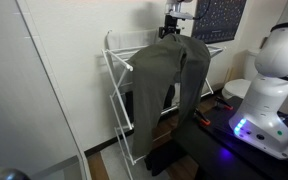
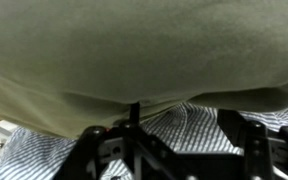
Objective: Put the pants across all the bars of the drying rack
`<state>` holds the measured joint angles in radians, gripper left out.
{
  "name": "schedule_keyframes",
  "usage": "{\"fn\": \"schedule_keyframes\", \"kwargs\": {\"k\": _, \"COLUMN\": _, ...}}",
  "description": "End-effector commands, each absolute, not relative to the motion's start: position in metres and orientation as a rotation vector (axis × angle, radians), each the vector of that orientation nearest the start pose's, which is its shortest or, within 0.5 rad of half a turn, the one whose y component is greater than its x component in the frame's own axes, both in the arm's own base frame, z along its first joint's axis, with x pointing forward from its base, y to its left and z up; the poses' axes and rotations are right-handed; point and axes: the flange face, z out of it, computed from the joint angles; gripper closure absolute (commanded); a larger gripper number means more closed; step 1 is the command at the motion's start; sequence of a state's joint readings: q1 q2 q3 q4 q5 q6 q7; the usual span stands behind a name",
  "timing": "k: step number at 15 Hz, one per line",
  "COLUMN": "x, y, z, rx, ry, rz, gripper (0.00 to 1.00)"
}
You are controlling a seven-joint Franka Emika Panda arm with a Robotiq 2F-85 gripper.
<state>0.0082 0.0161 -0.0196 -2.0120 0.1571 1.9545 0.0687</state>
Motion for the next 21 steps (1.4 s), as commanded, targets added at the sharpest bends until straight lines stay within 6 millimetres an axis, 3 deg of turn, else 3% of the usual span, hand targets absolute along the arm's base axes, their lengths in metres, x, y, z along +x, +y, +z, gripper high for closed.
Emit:
{"fn": "schedule_keyframes", "kwargs": {"k": 1, "x": 0.550, "y": 0.007, "z": 0.442, "rx": -3.015, "ry": 0.236, "rz": 0.189, "gripper": 0.51}}
{"fn": "schedule_keyframes", "kwargs": {"k": 7, "x": 0.548, "y": 0.010, "z": 0.456, "rx": -3.015, "ry": 0.228, "rz": 0.173, "gripper": 0.96}}
{"fn": "schedule_keyframes", "kwargs": {"k": 8, "x": 0.548, "y": 0.010, "z": 0.460, "rx": -3.013, "ry": 0.233, "rz": 0.161, "gripper": 1.00}}
{"fn": "schedule_keyframes", "kwargs": {"k": 12, "x": 0.549, "y": 0.010, "z": 0.478, "rx": -3.005, "ry": 0.269, "rz": 0.103, "gripper": 1.00}}
{"fn": "schedule_keyframes", "kwargs": {"k": 17, "x": 0.547, "y": 0.010, "z": 0.516, "rx": -2.965, "ry": 0.321, "rz": -0.013, "gripper": 1.00}}
{"fn": "schedule_keyframes", "kwargs": {"k": 19, "x": 0.545, "y": 0.011, "z": 0.522, "rx": -2.992, "ry": 0.315, "rz": 0.025, "gripper": 1.00}}
{"fn": "schedule_keyframes", "kwargs": {"k": 20, "x": 0.543, "y": 0.012, "z": 0.523, "rx": -3.002, "ry": 0.305, "rz": 0.055, "gripper": 0.74}}
{"fn": "schedule_keyframes", "kwargs": {"k": 21, "x": 0.540, "y": 0.013, "z": 0.522, "rx": -3.016, "ry": 0.291, "rz": 0.114, "gripper": 0.72}}
